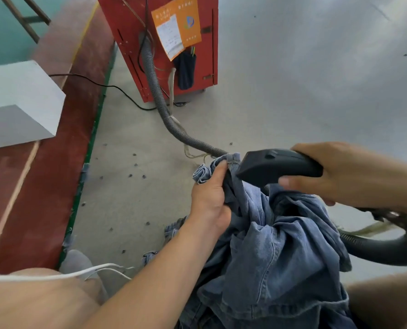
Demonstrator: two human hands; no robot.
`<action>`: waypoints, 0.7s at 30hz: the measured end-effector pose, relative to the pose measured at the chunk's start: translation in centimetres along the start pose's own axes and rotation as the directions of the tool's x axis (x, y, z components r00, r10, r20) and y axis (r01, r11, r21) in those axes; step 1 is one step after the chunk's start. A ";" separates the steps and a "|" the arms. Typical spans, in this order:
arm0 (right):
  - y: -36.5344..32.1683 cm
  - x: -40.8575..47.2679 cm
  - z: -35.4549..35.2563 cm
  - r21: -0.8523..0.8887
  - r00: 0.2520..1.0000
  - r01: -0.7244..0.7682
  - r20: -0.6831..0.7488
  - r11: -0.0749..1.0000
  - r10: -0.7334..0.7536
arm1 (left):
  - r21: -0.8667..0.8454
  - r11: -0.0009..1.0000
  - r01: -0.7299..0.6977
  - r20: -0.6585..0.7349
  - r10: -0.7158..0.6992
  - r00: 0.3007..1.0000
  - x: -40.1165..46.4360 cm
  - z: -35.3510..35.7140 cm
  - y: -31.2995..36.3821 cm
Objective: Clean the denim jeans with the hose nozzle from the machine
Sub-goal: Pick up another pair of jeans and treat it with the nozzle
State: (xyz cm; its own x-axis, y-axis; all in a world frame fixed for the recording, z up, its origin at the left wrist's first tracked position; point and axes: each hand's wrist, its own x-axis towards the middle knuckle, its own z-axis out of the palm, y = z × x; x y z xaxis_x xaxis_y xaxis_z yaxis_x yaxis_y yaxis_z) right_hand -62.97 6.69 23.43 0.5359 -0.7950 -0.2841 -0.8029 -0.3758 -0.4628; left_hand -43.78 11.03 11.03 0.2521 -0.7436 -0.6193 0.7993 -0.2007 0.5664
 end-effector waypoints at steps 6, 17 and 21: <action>-0.1 1.7 -0.3 0.080 0.975 -0.094 -0.192 0.992 0.108 | 0.048 0.998 -0.034 -0.030 0.035 0.999 -0.1 0.0 -0.3; -0.5 2.2 0.7 -0.010 0.978 -0.133 -0.161 0.991 0.130 | 0.022 0.994 -0.103 -0.038 0.103 0.994 -0.4 0.6 -1.0; 0.2 0.8 -1.3 0.193 0.992 -0.102 -0.057 0.976 0.115 | 0.035 0.993 -0.115 -0.038 0.117 0.992 -0.6 0.7 -0.7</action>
State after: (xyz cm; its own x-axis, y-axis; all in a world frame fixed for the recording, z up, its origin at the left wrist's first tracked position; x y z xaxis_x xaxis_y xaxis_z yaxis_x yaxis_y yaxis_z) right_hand -63.08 5.38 24.25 0.4246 -0.8586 -0.2875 -0.7879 -0.1939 -0.5845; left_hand -44.90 11.15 11.38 0.3644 -0.7370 -0.5692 0.7454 -0.1356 0.6527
